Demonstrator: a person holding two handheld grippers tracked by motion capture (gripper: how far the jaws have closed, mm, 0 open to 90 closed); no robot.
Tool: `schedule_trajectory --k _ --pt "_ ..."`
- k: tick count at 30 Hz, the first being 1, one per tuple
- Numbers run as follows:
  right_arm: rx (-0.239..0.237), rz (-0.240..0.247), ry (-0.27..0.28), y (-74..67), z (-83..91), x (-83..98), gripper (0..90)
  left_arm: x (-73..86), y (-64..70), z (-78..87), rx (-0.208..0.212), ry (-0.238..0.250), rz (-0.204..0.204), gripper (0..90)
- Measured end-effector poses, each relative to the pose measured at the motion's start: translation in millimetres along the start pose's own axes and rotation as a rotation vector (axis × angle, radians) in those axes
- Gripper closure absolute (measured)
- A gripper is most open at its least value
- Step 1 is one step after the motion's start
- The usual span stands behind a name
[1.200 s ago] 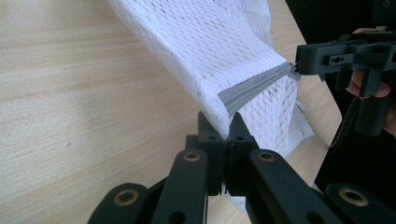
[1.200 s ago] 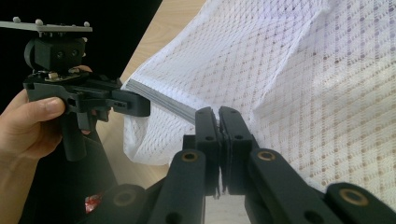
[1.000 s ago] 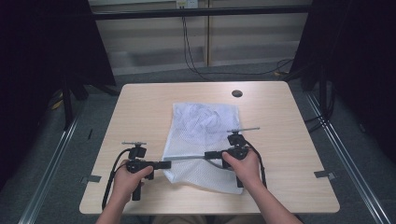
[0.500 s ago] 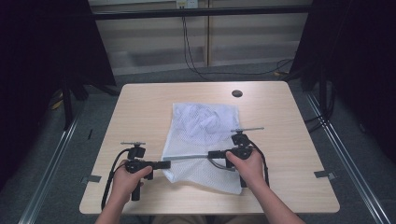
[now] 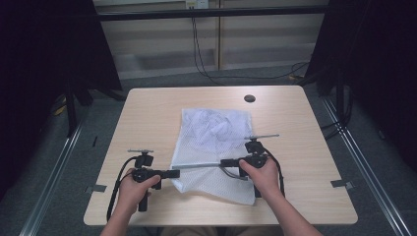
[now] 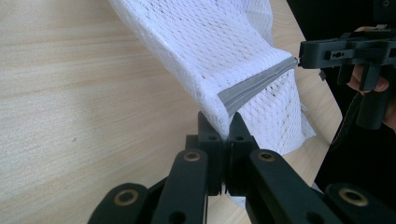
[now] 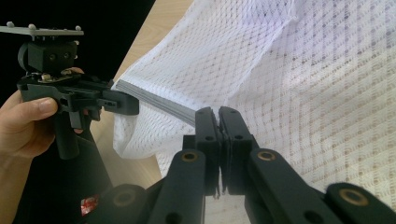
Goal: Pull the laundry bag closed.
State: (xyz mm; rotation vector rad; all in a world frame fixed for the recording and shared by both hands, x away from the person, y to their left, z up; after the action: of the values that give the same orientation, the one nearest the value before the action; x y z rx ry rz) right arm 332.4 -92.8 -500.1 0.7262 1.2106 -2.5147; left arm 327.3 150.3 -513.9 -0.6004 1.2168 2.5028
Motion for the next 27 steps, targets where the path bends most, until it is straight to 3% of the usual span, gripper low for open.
schedule_trajectory --k 27 --pt "0.015 -0.005 0.014 6.8 12.4 -0.7 87.9 -0.6 -0.2 0.0 0.001 -0.014 -0.007 88.2"
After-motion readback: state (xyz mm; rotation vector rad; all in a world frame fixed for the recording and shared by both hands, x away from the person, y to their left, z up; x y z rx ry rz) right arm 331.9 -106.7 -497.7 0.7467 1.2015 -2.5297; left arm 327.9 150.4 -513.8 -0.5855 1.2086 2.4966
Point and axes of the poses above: each handheld gripper's, and its own axes: z roughly backward along the jaws, x roughly out of its underside, y roughly to its right, the point moved 7 cm from there along -z, roughly forward along the jaws, and after that the axes turned 2 degrees about z, right-handed, at the moved point
